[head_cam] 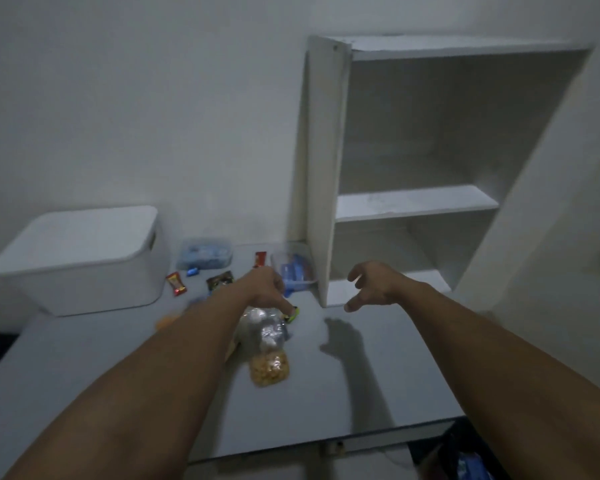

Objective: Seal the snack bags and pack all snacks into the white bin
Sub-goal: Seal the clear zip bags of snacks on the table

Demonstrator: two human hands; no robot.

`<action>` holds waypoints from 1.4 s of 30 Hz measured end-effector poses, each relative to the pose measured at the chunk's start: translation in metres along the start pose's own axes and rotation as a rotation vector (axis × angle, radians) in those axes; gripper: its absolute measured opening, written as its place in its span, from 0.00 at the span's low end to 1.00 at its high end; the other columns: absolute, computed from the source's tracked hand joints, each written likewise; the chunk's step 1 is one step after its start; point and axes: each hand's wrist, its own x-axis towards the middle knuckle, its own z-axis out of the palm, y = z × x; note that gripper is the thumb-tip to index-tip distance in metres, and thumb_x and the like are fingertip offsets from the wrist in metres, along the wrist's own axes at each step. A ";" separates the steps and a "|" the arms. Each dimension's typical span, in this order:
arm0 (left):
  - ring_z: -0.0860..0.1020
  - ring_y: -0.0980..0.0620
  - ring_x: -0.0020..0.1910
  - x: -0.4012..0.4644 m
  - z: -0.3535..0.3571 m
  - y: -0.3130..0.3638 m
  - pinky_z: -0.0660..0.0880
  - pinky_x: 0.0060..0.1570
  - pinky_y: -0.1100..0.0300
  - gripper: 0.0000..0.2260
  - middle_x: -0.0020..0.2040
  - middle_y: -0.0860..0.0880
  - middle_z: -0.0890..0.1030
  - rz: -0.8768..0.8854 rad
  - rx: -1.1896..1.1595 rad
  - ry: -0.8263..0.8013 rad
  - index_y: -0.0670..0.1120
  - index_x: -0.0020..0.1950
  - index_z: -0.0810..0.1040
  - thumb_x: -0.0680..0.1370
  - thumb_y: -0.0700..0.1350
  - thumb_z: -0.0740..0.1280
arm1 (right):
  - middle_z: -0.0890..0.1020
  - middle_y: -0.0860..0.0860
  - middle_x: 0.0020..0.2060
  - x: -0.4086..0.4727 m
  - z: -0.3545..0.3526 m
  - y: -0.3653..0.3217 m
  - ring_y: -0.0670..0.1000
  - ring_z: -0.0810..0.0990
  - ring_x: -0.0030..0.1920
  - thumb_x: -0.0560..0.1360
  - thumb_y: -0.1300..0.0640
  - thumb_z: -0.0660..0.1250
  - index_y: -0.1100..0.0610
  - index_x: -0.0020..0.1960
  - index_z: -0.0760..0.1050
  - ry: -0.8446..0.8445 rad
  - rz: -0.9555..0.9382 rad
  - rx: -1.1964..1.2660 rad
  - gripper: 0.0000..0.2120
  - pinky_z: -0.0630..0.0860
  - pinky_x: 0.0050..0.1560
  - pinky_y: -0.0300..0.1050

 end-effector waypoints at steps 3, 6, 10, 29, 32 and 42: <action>0.77 0.51 0.47 -0.010 -0.010 -0.037 0.74 0.48 0.57 0.24 0.50 0.47 0.80 -0.049 -0.020 0.009 0.43 0.55 0.80 0.65 0.53 0.79 | 0.80 0.55 0.58 0.012 0.018 -0.035 0.55 0.80 0.57 0.63 0.47 0.81 0.57 0.67 0.74 -0.022 -0.033 -0.030 0.37 0.77 0.57 0.46; 0.77 0.51 0.49 -0.019 -0.015 -0.067 0.73 0.45 0.60 0.25 0.52 0.48 0.79 -0.099 -0.067 0.024 0.44 0.57 0.78 0.64 0.52 0.79 | 0.79 0.55 0.60 0.026 0.035 -0.060 0.54 0.78 0.55 0.64 0.46 0.80 0.57 0.65 0.74 -0.054 -0.070 -0.085 0.34 0.76 0.54 0.44; 0.78 0.52 0.47 -0.026 -0.016 -0.095 0.75 0.44 0.60 0.24 0.50 0.48 0.80 -0.157 -0.135 0.029 0.44 0.55 0.79 0.64 0.51 0.80 | 0.77 0.55 0.63 0.044 0.054 -0.079 0.55 0.77 0.57 0.63 0.47 0.81 0.56 0.67 0.74 -0.099 -0.094 -0.091 0.37 0.74 0.54 0.44; 0.77 0.52 0.43 0.029 -0.009 -0.146 0.73 0.41 0.60 0.14 0.43 0.49 0.80 -0.406 -0.263 0.083 0.46 0.44 0.80 0.65 0.50 0.78 | 0.78 0.57 0.60 0.165 0.122 -0.118 0.56 0.79 0.56 0.74 0.60 0.71 0.58 0.66 0.72 -0.238 -0.230 -0.059 0.21 0.77 0.54 0.46; 0.78 0.50 0.45 0.034 -0.007 -0.152 0.75 0.48 0.54 0.15 0.45 0.43 0.82 -0.407 -0.310 0.086 0.41 0.46 0.82 0.68 0.51 0.76 | 0.78 0.57 0.59 0.170 0.131 -0.122 0.56 0.78 0.58 0.76 0.63 0.68 0.60 0.65 0.72 -0.243 -0.227 -0.045 0.19 0.74 0.52 0.43; 0.75 0.50 0.29 0.025 -0.024 -0.170 0.71 0.28 0.60 0.11 0.32 0.45 0.79 -0.561 -0.887 0.127 0.42 0.44 0.79 0.75 0.50 0.70 | 0.85 0.54 0.40 0.166 0.130 -0.160 0.49 0.83 0.38 0.71 0.68 0.73 0.58 0.43 0.83 -0.414 -0.161 0.352 0.06 0.80 0.38 0.38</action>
